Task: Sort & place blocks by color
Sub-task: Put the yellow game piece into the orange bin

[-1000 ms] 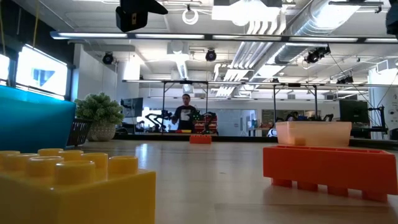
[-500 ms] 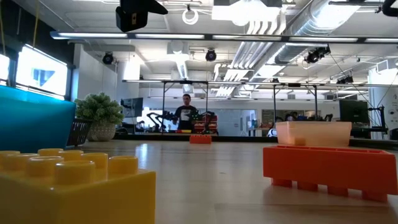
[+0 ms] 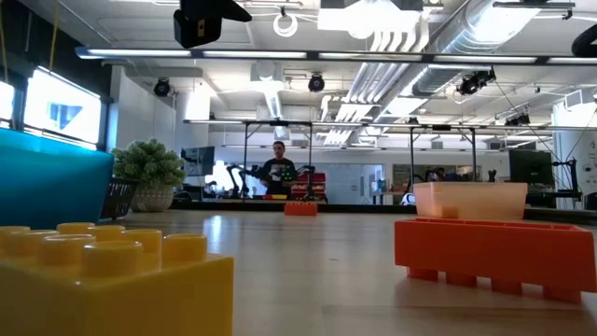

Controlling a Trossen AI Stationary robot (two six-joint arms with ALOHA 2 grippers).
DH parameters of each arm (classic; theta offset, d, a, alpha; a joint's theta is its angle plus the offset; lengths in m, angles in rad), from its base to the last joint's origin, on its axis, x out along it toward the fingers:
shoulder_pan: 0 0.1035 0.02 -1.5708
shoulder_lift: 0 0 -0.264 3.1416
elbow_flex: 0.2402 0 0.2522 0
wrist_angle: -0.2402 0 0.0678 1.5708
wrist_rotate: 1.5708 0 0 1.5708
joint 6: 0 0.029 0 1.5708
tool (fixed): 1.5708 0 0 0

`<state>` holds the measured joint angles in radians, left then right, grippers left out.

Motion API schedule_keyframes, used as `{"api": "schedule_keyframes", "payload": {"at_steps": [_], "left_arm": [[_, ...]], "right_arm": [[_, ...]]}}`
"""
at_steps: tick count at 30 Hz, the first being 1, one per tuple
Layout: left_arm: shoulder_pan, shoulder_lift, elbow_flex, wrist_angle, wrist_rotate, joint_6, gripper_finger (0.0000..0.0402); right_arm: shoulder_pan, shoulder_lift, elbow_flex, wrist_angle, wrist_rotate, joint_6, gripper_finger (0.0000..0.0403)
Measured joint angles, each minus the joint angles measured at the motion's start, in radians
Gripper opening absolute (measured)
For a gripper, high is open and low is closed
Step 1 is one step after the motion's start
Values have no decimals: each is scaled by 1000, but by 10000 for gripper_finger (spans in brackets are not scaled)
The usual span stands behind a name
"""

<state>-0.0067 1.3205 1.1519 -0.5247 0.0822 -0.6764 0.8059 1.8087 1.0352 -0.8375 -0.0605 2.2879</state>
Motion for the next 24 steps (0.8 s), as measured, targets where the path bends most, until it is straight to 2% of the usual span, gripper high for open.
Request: {"api": "schedule_keyframes", "payload": {"at_steps": [3, 7, 11, 18, 24], "left_arm": [[0, 0, 0, 0, 0, 0, 154], [0, 0, 0, 0, 0, 13, 152], [0, 0, 0, 0, 0, 50, 154], [0, 0, 0, 0, 0, 116, 152], [12, 0, 0, 0, 0, 170, 154]], "right_arm": [[-3, -4, 0, 6, 0, -7, 114], [-10, -24, -4, 3, -2, -14, 113], [-25, -61, -5, 9, 44, -22, 113], [-78, -134, -5, -24, 199, -62, 113], [-171, -228, -4, -109, 349, -149, 113]]}}
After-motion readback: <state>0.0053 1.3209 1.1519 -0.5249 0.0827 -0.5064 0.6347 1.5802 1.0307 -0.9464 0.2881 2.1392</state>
